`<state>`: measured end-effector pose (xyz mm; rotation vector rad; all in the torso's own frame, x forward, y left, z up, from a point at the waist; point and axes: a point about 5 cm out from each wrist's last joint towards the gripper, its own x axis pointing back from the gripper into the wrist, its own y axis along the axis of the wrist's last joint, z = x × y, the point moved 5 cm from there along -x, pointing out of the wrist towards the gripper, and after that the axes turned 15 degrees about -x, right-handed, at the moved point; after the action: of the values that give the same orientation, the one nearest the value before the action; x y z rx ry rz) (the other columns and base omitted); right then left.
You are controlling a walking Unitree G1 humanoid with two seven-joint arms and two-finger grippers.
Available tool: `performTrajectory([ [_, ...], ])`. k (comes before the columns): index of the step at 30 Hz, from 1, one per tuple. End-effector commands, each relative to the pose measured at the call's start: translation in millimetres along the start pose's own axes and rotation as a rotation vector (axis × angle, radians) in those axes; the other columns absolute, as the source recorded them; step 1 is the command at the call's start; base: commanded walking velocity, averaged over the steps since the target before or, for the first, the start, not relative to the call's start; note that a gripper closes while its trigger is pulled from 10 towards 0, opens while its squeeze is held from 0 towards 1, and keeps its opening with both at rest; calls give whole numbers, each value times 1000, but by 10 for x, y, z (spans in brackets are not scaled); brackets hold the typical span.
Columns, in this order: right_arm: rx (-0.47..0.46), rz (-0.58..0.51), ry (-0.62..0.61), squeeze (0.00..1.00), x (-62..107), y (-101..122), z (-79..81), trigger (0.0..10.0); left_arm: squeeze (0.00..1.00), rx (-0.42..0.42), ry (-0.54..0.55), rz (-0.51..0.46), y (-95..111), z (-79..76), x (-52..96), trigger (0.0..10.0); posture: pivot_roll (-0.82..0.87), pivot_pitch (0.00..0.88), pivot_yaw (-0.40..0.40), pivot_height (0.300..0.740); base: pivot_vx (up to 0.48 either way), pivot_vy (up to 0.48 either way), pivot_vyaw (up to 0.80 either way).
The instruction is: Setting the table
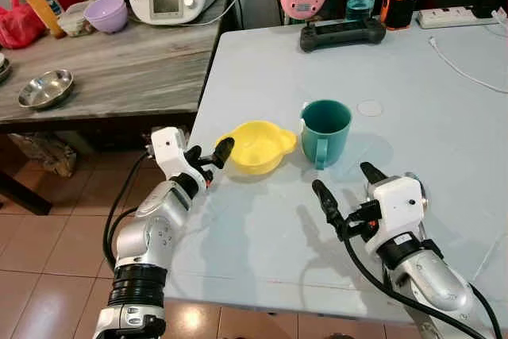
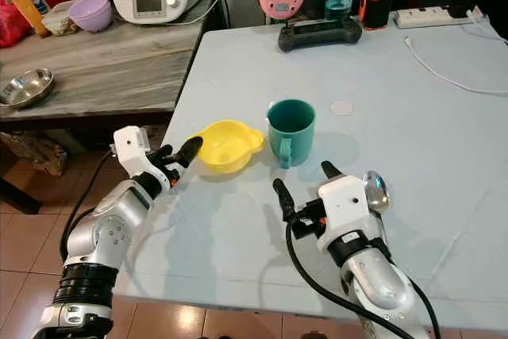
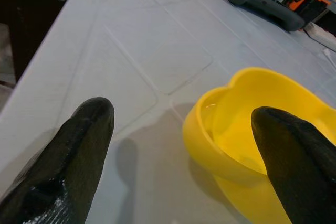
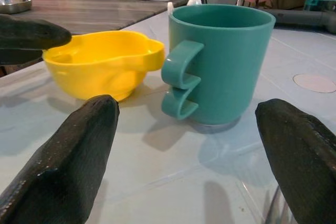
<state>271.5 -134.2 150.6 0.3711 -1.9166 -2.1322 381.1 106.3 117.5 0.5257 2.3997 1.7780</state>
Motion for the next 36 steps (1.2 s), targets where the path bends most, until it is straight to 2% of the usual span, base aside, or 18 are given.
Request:
performTrajectory([
  [1, -5, -1, 37, 0, -12, 17, 89, 10000, 0, 10, 16, 37, -56, 44, -5, 10000, -255, 125, 177, 740, 0, 0, 0],
  [3, -7, -1, 38, 0, -18, 14, 98, 10000, 0, 22, 13, 43, -65, 32, -21, 4275, -254, 126, 180, 740, 0, 0, 0],
  [4, -7, -1, 38, 0, -20, 13, 102, 10000, 0, 27, 12, 43, -60, 28, -28, 0, -255, 125, 182, 740, 0, 0, 0],
  [11, -9, 2, 38, 0, -35, 0, 114, 10000, 0, 121, -5, 41, -8, -20, -73, 0, -252, 125, 184, 740, 0, 0, 0],
  [16, -6, 4, 40, 0, -49, -20, 112, 10000, 0, 211, 3, 37, 12, -5, -84, 0, -248, 121, 184, 740, 0, 0, 0],
  [19, -4, 4, 42, 0, -57, -25, 109, 10000, 0, 235, 1, 30, 32, -5, -89, 0, -247, 118, 182, 740, 0, 0, 0],
  [36, 3, -3, 65, 0, -115, 5, 164, 10000, 0, 258, -15, 48, 36, -43, -84, 0, -233, 109, 172, 740, 0, 0, 0],
])
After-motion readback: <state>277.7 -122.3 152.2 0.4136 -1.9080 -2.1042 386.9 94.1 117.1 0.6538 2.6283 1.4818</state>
